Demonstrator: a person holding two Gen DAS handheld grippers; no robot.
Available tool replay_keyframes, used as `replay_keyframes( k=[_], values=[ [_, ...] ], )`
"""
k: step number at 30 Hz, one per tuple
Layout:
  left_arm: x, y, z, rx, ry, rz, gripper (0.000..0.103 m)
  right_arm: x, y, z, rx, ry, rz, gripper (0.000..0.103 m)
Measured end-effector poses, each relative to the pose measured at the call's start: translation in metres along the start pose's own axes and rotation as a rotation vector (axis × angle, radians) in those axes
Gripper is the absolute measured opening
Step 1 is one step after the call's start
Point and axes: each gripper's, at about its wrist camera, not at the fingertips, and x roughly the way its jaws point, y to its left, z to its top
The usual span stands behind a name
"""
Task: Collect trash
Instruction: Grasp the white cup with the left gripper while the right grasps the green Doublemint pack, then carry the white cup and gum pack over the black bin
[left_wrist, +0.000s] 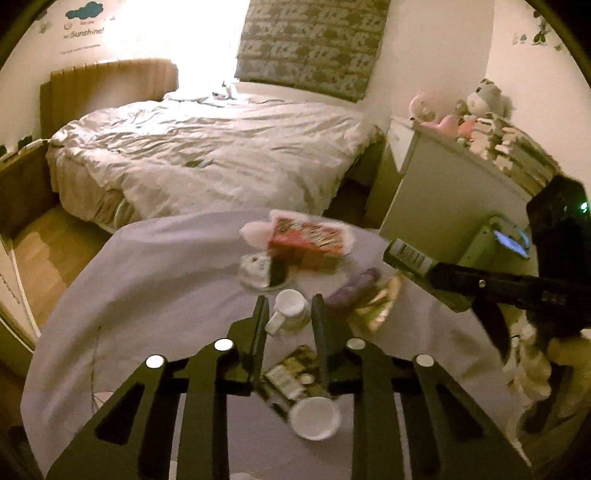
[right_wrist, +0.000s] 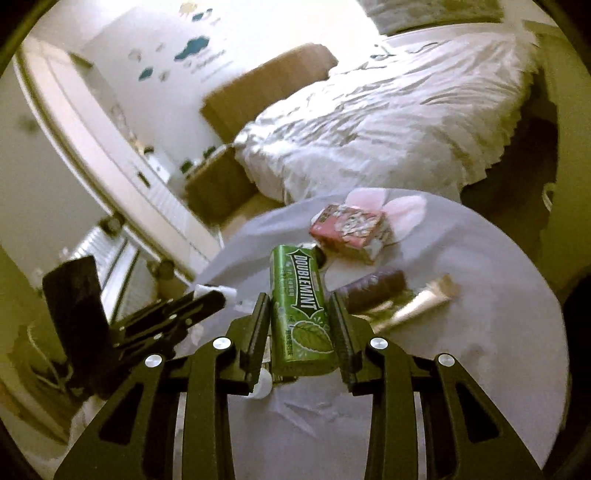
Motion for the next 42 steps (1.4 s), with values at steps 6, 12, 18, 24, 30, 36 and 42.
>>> replay_keyframes(
  k=[6, 12, 18, 24, 30, 36, 42],
  values=[
    [-0.006, -0.041, 0.011, 0.028, -0.025, -0.063, 0.022, -0.051, -0.034, -0.009, 0.079, -0.088, -0.020, 0.034],
    [0.008, -0.102, 0.019, 0.098, -0.016, -0.161, 0.022, -0.100, -0.073, -0.021, 0.156, -0.167, -0.073, 0.034],
    [0.025, -0.170, 0.019, 0.186, 0.000, -0.258, 0.022, -0.144, -0.118, -0.036, 0.234, -0.237, -0.144, 0.033],
    [0.043, -0.224, 0.021, 0.253, 0.019, -0.328, 0.022, -0.175, -0.159, -0.056, 0.309, -0.277, -0.213, 0.033],
    [0.062, -0.258, 0.016, 0.290, 0.049, -0.372, 0.022, -0.188, -0.192, -0.075, 0.372, -0.283, -0.269, 0.033],
    [0.080, -0.276, 0.007, 0.307, 0.082, -0.385, 0.022, -0.182, -0.218, -0.092, 0.433, -0.261, -0.304, 0.033],
    [0.094, -0.286, 0.000, 0.315, 0.111, -0.389, 0.022, -0.174, -0.236, -0.105, 0.473, -0.239, -0.322, 0.033]
  ],
)
